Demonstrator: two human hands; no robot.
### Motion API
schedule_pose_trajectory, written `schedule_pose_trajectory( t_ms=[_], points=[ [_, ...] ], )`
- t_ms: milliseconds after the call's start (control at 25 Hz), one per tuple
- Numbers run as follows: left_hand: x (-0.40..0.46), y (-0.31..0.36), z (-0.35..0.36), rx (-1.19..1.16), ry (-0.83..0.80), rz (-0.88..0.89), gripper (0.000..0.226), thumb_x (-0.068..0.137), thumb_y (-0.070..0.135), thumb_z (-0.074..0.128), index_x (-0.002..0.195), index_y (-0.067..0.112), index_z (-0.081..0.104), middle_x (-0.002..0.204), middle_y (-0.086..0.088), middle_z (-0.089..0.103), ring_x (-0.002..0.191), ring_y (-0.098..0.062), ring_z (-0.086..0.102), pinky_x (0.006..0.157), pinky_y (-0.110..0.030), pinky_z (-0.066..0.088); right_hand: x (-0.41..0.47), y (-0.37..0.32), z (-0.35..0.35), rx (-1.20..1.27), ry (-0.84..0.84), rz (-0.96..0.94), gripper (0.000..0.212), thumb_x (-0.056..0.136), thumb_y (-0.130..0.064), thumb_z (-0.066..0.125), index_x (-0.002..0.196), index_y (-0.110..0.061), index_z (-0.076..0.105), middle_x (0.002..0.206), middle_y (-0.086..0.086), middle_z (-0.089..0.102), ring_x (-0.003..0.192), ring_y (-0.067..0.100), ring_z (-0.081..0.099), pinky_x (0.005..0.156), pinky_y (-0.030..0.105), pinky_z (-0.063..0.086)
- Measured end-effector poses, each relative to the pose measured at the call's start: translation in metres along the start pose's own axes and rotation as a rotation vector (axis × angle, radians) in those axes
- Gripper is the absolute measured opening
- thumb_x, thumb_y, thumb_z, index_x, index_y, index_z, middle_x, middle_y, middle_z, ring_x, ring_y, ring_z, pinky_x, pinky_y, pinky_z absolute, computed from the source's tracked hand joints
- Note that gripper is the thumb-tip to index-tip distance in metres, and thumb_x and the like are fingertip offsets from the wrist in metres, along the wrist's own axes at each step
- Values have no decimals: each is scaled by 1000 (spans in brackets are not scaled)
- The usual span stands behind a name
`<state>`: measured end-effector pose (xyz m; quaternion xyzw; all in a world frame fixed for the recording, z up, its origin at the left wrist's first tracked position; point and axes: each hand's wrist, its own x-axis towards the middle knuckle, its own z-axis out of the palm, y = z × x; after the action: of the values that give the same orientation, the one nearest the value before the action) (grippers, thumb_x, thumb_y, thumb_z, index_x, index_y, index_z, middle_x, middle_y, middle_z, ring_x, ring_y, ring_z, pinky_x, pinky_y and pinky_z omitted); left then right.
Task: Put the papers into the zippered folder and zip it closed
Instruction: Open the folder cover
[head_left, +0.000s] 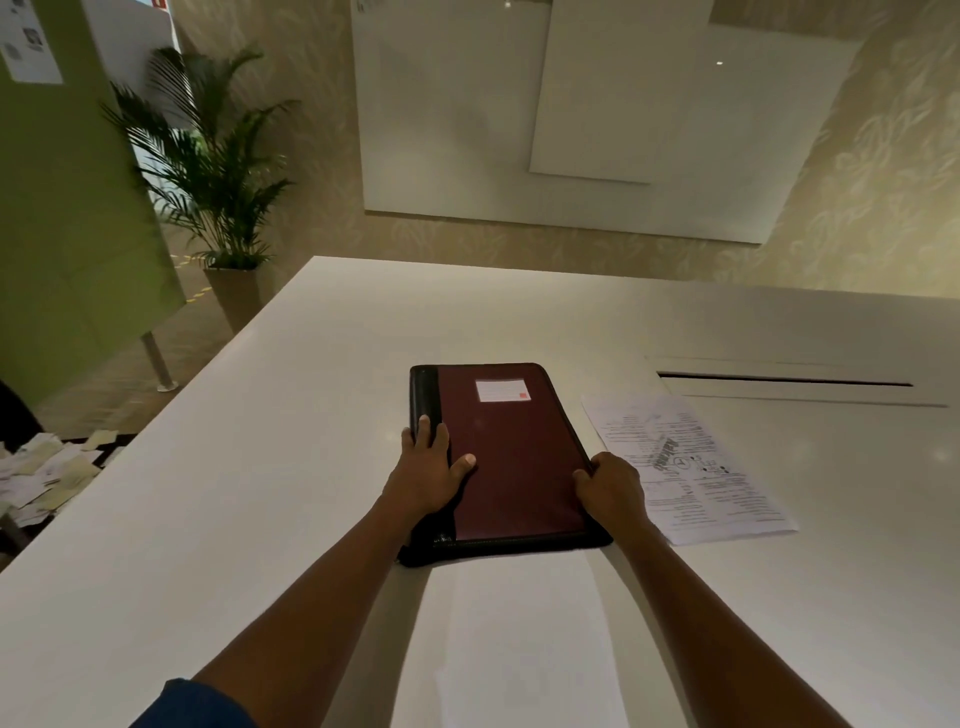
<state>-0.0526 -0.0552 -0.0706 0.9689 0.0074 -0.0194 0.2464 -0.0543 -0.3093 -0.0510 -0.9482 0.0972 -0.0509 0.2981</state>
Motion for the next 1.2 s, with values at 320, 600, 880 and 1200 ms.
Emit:
schedule_pose_trajectory(
  t_ms=[320,600,880,1200],
  points=[
    [11,-3,3,29,-21,1,85,96,64,34,157,13,4,164,-15,-9,148,-44,-13,120,-53,7,8,-8,-5,16,2,42,20,87,-20,63,91,0,62,81,10,61,76,26,56,64,27,39],
    [17,8,-16,5,14,75,73,99,57,35,155,13,17,162,-20,7,150,-40,2,120,-54,17,10,-46,-39,121,68,-8,16,82,-20,61,74,-7,55,66,5,58,61,22,58,48,23,34],
    [23,75,-89,-195,213,461,50,106,30,35,151,9,34,158,-14,31,149,-27,22,120,-36,21,-3,-129,-88,209,128,-178,28,84,-23,61,80,4,68,77,19,70,69,28,67,66,39,56],
    [26,101,-181,-91,254,520,38,104,24,33,85,7,61,112,-20,65,132,-31,43,92,-39,40,-20,-202,-93,378,-20,-326,19,95,-21,54,92,-10,70,84,6,67,70,19,63,55,24,50]
  ],
)
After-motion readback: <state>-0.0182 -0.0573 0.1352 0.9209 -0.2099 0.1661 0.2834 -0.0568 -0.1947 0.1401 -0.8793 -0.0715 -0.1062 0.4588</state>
